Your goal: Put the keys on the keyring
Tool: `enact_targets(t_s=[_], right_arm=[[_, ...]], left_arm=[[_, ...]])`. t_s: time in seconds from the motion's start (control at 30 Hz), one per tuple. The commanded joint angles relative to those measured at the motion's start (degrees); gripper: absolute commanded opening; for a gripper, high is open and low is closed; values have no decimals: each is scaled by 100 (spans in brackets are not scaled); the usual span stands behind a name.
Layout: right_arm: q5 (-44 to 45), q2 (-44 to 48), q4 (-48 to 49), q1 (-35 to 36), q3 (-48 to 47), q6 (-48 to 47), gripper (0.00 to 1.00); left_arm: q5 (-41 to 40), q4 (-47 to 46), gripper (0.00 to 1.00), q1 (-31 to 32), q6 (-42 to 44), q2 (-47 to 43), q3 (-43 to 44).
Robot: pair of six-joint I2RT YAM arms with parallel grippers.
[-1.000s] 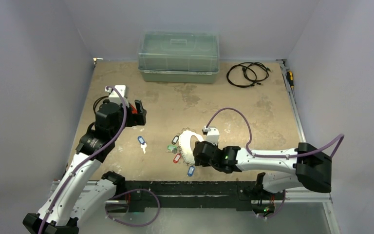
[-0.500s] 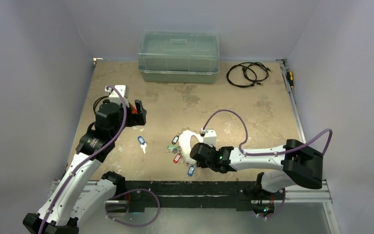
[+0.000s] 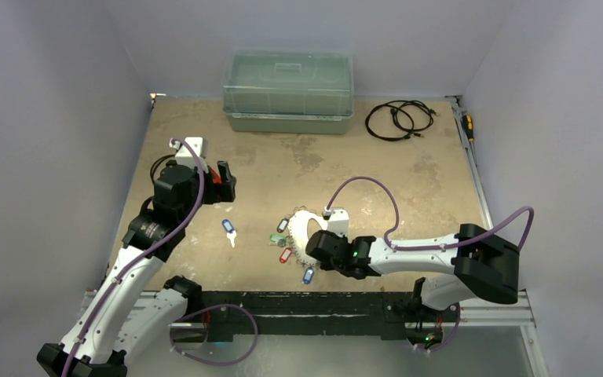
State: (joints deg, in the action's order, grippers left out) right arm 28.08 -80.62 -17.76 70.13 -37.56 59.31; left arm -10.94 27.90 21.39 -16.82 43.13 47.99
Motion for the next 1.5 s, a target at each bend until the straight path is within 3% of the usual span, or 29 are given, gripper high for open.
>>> enact_targets(t_s=[0.0,0.1,0.33,0.57,1.03,1.47], right_arm=[[276,-68,-18,11,-182,31,10],[305,-87,-53,14,-180,22,0],[427,28,-60,18,-178,-434,0],[813,888,106,18,-132,-1429,0],[919,2185,938,18,-389,-4124,0],[-1177,3022,2577,18,-203,-6652,0]], left_arm=[[-13,-168,91,-29,89,-42,-3],[-5,-162,91,-29,87,-42,-3],[54,-209,91,-29,108,-71,-30],[334,-393,89,-29,125,-147,-117],[2063,-1226,84,-29,9,-446,-407],[3571,-2072,71,17,-293,-659,-741]])
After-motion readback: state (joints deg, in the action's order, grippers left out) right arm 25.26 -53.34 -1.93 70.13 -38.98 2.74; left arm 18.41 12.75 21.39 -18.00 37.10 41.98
